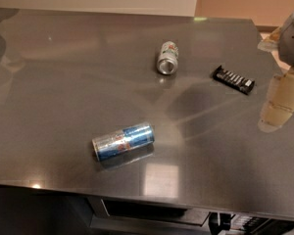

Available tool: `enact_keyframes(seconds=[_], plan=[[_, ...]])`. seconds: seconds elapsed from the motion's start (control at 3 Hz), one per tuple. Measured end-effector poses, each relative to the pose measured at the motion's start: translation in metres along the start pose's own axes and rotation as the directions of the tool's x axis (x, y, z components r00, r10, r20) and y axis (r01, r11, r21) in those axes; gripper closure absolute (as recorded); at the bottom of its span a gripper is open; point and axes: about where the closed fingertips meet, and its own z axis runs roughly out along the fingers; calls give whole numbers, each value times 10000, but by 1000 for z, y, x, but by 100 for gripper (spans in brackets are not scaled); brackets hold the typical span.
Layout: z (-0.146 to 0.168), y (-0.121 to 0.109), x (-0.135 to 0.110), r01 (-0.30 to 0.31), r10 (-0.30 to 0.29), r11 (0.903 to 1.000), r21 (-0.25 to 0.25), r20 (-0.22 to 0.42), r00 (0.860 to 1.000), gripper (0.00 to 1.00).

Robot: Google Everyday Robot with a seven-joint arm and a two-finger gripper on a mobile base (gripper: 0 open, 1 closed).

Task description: Place redbull can upright

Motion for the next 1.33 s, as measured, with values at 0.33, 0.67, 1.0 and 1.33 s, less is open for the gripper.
enact_keyframes(seconds=[0.33,0.67,1.0,1.33], plan=[[0,0,0,0,0,10000,2,1,10000,0],[3,2,-20,243,-246,9995,-221,-134,9996,0],[20,7,-63,839,-843,9939,-718,-28,9964,0],[46,16,-100,1471,-1462,9814,-1235,160,9891,0]])
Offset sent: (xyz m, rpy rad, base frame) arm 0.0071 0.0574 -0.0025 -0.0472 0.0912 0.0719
